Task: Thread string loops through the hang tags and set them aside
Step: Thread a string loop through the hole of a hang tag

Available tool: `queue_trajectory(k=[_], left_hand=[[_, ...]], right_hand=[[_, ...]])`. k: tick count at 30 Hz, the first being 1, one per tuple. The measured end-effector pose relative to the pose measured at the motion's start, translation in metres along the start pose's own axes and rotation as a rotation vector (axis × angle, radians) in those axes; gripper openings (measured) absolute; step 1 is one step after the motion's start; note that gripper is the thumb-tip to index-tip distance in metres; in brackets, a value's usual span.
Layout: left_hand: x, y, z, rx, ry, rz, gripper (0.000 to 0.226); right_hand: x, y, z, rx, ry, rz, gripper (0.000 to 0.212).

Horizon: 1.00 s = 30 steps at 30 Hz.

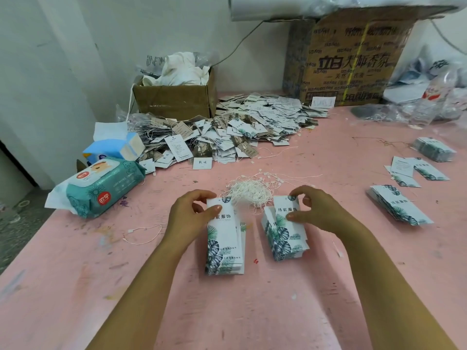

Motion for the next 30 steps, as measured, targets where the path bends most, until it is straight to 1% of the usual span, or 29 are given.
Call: queue_trajectory(k=[1,2,3,5,7,8,11,13,16,18,20,22,27,30], left_hand=[[0.0,0.001,0.002,0.053,-0.006,-0.002,0.026],[0.0,0.002,0.004,0.1,-0.008,-0.008,0.027],[0.0,0.004,0.006,0.138,-0.007,-0.015,0.027],[0.001,0.007,0.012,0.198,0.002,-0.026,0.026],[0.001,0.01,0.018,0.262,0.01,-0.033,0.025],[0.002,0.013,0.02,0.294,0.011,-0.037,0.024],[0.005,0.025,0.027,0.342,0.008,-0.059,0.027],[0.008,0.033,0.032,0.336,0.028,-0.075,0.026],[0.013,0.039,0.035,0.353,0.032,-0.072,0.015],[0.017,0.041,0.035,0.375,0.02,-0.075,0.012],[0.018,0.042,0.035,0.371,0.014,-0.076,0.015],[0.018,0.042,0.034,0.352,0.012,-0.066,0.025],[0.018,0.041,0.037,0.327,0.045,-0.051,0.031],[0.019,0.04,0.038,0.331,0.054,-0.03,0.035]], right_hand=[[0.0,-0.005,-0.007,-0.062,-0.04,0.047,0.03],[-0.001,-0.01,-0.012,-0.147,-0.058,0.09,0.017],[-0.001,-0.015,-0.016,-0.251,-0.055,0.121,0.009],[0.001,-0.022,-0.024,-0.441,-0.034,0.149,0.018],[0.005,-0.02,-0.04,-0.563,-0.038,0.083,0.021],[0.006,-0.015,-0.05,-0.583,-0.056,0.029,0.021],[0.011,0.006,-0.075,-0.537,-0.093,-0.074,0.017],[0.012,0.016,-0.082,-0.525,-0.09,-0.073,0.017],[0.013,0.021,-0.086,-0.549,-0.091,-0.043,0.019],[0.016,0.022,-0.09,-0.506,-0.124,-0.026,0.017],[0.017,0.022,-0.091,-0.432,-0.151,-0.001,0.013],[0.016,0.021,-0.089,-0.397,-0.15,0.031,0.01],[0.018,0.004,-0.083,-0.425,-0.184,0.203,0.02],[0.024,-0.001,-0.086,-0.41,-0.231,0.243,0.024]])
Point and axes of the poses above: each hand's wrist, its own x-axis away from the middle knuckle, its own y-axis out of the palm, z = x × y, the point moved 10 cm from there along -x, towards the middle knuckle, and after that the axes turned 4 degrees about z, right-handed, at the moved point
